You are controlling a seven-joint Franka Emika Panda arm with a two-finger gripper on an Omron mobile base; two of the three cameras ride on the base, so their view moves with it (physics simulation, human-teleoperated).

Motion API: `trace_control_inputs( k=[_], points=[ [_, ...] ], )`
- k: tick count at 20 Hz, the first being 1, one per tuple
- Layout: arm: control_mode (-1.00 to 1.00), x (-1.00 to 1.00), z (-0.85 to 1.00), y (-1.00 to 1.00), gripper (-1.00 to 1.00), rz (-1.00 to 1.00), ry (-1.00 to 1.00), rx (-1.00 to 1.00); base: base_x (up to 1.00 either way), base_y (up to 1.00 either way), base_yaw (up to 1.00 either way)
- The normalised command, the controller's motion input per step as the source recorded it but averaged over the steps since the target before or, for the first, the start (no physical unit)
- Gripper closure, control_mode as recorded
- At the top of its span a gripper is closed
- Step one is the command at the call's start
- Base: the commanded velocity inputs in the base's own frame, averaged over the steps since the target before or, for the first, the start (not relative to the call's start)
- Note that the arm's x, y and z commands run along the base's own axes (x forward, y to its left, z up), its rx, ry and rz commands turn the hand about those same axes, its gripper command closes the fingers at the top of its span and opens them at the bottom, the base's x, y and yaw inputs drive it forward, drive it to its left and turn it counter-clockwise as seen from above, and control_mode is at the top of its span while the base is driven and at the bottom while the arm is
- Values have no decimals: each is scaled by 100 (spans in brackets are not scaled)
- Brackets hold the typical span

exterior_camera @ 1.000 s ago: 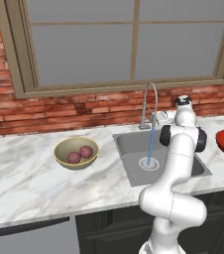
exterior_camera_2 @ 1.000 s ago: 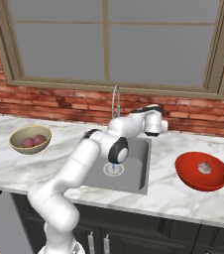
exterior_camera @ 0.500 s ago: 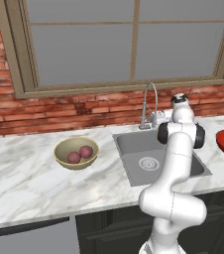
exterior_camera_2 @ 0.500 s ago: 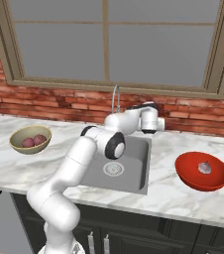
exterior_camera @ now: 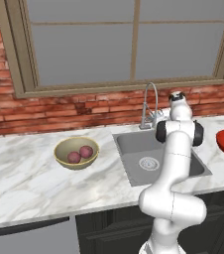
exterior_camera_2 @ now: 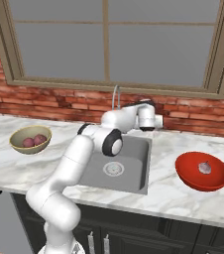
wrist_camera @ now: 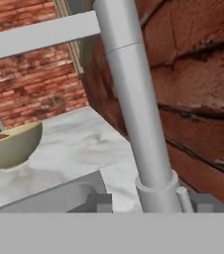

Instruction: Pick the onions from the sink and place them in one bowl. Place the garlic in the other bowl. Then turn off the sink faucet.

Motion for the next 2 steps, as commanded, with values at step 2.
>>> trace_control_inputs(
  k=[2],
  points=[
    [-100,0,15,0,100,8,-21,0,0,0,0]
  ],
)
